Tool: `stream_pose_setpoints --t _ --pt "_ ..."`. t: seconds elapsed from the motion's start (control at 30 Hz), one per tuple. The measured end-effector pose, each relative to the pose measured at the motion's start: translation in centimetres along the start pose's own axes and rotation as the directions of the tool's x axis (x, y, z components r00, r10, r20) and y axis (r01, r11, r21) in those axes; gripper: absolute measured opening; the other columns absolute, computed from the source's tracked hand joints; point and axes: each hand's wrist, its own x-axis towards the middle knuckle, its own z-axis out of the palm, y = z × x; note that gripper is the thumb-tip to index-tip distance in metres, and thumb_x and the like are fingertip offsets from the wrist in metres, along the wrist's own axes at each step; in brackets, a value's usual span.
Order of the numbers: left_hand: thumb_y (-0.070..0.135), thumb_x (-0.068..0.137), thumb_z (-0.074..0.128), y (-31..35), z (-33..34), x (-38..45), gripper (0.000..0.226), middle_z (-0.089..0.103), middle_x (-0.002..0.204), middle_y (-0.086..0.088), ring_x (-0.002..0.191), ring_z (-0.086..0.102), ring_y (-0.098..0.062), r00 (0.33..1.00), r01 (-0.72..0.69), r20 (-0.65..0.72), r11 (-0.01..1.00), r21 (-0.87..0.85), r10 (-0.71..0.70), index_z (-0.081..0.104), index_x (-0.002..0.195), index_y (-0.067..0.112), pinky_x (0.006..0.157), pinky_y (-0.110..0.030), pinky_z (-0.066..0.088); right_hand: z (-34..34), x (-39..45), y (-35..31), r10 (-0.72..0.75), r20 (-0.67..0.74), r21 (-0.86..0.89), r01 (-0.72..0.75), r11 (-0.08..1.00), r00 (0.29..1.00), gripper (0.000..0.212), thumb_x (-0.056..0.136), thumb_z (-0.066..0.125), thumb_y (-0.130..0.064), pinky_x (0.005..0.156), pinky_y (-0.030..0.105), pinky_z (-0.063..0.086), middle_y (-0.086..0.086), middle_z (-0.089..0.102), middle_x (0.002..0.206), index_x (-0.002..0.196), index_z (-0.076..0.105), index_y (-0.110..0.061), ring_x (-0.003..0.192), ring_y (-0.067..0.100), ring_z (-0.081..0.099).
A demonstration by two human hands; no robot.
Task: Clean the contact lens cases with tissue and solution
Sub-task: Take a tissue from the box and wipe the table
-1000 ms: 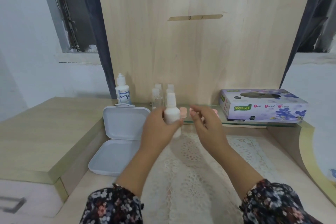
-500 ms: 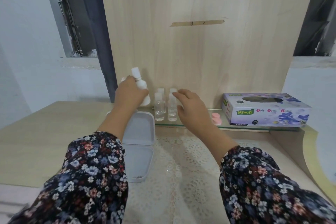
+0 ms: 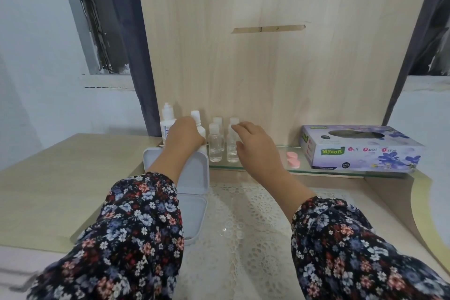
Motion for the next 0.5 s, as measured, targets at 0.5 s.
stream_pose_setpoints --t 0.5 --pt "0.009 0.093 0.048 2.1 -2.1 -2.8 0.009 0.052 0.088 -0.012 0.078 0.050 -0.030 0.930 -0.154 -0.335 0.988 0.026 0.153 0.051 0.092 0.001 0.063 -0.036 0.036 -2.5 -0.8 3.1 0.082 -0.118 0.041 -0.077 0.996 0.990 0.042 0.083 0.050 0.007 0.086 0.040 0.049 0.016 0.062 0.120 0.123 0.061 -0.001 0.106 0.034 0.057"
